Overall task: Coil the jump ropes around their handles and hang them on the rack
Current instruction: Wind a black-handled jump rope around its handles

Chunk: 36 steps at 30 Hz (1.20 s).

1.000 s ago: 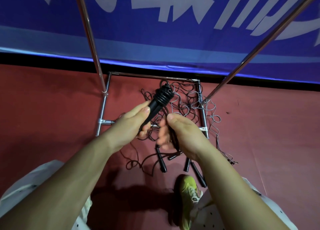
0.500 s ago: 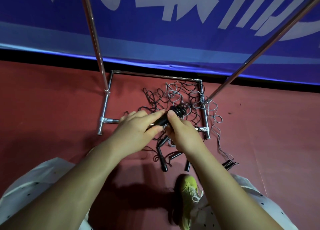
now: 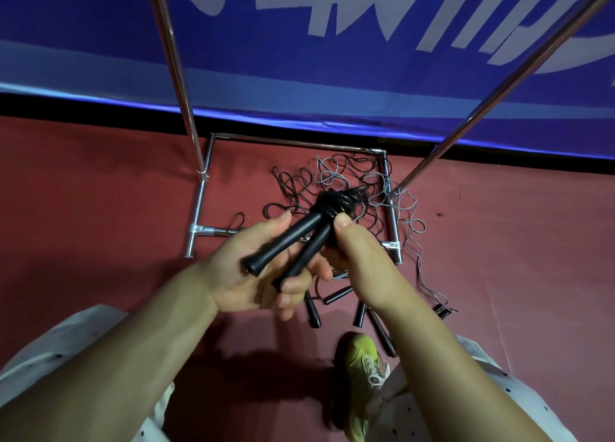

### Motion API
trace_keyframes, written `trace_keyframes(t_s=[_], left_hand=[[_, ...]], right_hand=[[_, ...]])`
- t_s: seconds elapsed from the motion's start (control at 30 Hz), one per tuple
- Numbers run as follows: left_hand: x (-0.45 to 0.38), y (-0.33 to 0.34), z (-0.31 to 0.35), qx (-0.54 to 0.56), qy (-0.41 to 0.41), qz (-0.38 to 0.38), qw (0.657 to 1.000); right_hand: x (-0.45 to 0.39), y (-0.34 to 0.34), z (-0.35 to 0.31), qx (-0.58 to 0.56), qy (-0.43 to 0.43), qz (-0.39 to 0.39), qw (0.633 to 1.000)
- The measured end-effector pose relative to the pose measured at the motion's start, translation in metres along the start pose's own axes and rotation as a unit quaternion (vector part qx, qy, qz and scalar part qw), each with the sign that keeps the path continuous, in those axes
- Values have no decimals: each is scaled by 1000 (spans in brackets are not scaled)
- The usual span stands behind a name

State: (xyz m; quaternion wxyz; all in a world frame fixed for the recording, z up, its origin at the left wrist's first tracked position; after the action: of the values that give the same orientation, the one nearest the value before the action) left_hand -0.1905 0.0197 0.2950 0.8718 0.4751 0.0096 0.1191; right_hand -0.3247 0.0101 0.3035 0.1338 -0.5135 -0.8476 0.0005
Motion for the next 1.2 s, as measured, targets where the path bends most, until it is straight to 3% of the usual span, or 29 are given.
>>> trace_keyframes(t_s=[0.07,0.2,0.27,0.33,0.4,0.6,0.7,0.87,0.93,0.97,1.03,1.1,1.17,1.2], left_hand=[[0,-1,2,-6,12,39,999],[1,-5,7,-127,12,221,967],[1,-9,9,-241,12,293,925],[2,-13,11,-382,-9,356,852],[4,-19,10,-451,-28,399,798],[9,-27,15,-462,-20,438,771],[14,-28,19,-442,-1,435,785],[13,-28,20,-502,-2,442,743],[11,-27,19,-482,9,418,770],[10,-26,19,-440,24,403,802],[4,-22,10,-266,25,346,900],[-2,-15,-4,-103,-8,220,970],[-10,-1,-12,-43,-3,93,995],[-13,4,-13,-18,9,68,997]], right_hand=[[1,-4,2,45,-1,11,999],[-1,-6,9,92,53,30,994],[-3,-5,12,123,95,26,987],[-4,-4,13,162,134,20,977],[-5,-1,13,195,154,24,968],[-7,0,4,194,147,99,965],[-6,1,8,108,143,83,980],[-5,4,9,-9,143,41,989],[-5,2,6,-26,130,67,989],[-5,2,3,-34,114,77,990],[-4,2,-1,-89,79,85,989],[-2,2,-3,-148,59,74,984],[-1,2,-3,-139,31,50,989],[-1,3,-3,-129,22,34,991]])
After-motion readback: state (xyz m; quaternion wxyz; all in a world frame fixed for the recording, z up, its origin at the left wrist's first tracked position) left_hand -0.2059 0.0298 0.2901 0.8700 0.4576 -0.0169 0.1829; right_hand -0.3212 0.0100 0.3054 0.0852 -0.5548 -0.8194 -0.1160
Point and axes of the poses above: each hand's wrist, its own x-axis away from the middle knuckle, its own y-axis out of the palm, z = x × y, the point moved 4 cm from there along -x, towards the middle knuckle, and after that the axes turned 10 degrees about -z, right-handed, at the moved point
